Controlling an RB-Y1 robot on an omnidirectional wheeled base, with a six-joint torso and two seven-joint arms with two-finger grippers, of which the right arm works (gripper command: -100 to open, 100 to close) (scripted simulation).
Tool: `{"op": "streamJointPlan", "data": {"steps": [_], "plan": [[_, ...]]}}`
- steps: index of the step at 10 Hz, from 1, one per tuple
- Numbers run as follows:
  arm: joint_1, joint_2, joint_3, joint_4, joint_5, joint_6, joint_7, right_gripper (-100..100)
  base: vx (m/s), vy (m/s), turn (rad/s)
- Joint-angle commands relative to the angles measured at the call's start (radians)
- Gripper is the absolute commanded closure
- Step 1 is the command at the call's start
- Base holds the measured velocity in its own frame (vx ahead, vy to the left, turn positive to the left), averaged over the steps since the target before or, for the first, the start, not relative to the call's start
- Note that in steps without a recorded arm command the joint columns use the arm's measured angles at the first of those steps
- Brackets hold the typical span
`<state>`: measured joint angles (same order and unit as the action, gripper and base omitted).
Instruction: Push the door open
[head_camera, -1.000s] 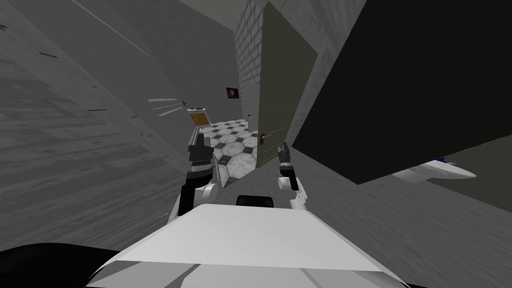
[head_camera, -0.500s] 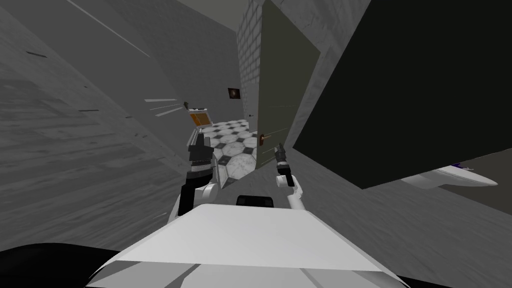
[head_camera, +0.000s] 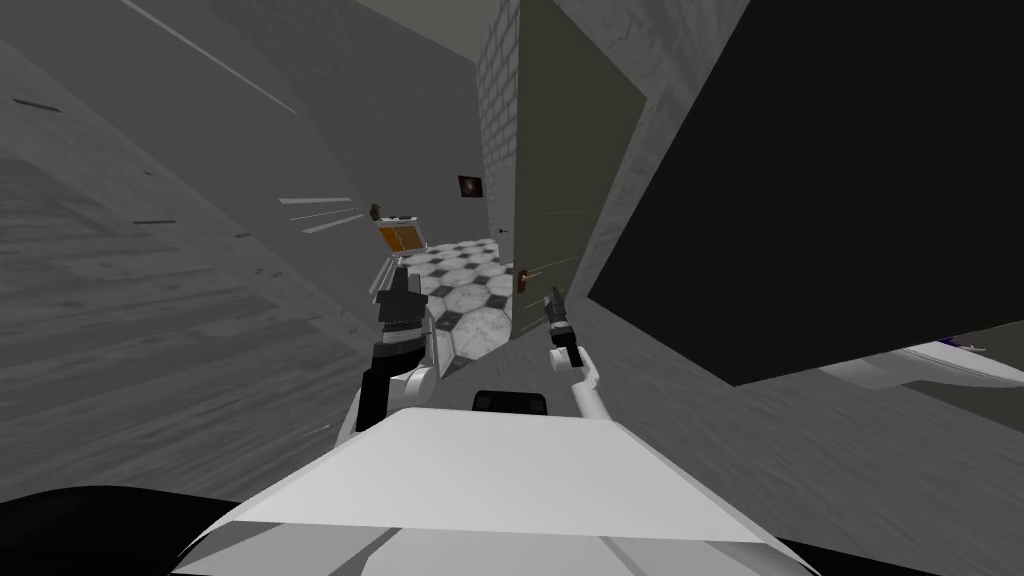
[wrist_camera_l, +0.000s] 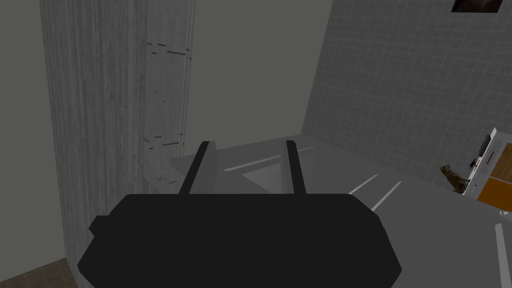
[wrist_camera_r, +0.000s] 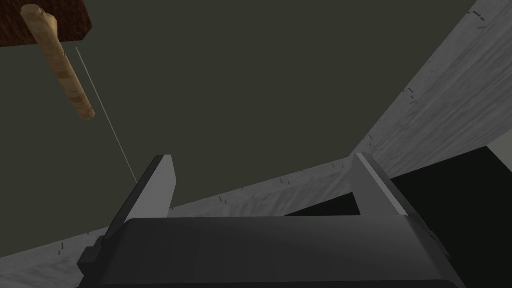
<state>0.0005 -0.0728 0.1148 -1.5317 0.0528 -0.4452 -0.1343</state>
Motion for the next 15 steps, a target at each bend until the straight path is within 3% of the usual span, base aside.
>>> {"op": "streamJointPlan", "data": {"steps": [1,2,3,4,6,7,8,9,10,11,14,15], "plan": [[-0.029,-0.003,0.006,0.05,0.012,-0.009,-0.018,-100,0.049,-0.046,0.046],[-0.029,-0.003,0.006,0.061,0.012,-0.009,-0.018,-100,0.038,-0.051,0.029],[-0.056,-0.006,0.011,0.098,0.023,-0.013,-0.035,-100,0.034,-0.071,0.059],[-0.056,-0.006,0.011,0.108,0.023,-0.013,-0.035,-100,0.031,-0.055,0.031],[-0.11,-0.012,0.02,0.18,0.043,-0.022,-0.068,-100,0.065,-0.07,0.07],[-0.11,-0.012,0.02,0.202,0.043,-0.022,-0.068,-100,0.052,-0.074,0.032],[-0.137,-0.015,0.024,0.238,0.053,-0.026,-0.084,-100,0.053,-0.079,0.034],[-0.137,-0.015,0.024,0.248,0.053,-0.026,-0.084,-100,0.042,-0.059,0.033],[-0.163,-0.018,0.028,0.284,0.063,-0.03,-0.1,-100,0.033,-0.063,0.053],[-0.163,-0.018,0.028,0.294,0.063,-0.03,-0.1,-100,0.024,-0.052,0.035],[-0.239,-0.024,0.041,0.411,0.093,-0.042,-0.146,-100,0.056,-0.082,0.065],[-0.239,-0.024,0.041,0.426,0.093,-0.042,-0.146,-100,0.047,-0.085,0.035]]}}
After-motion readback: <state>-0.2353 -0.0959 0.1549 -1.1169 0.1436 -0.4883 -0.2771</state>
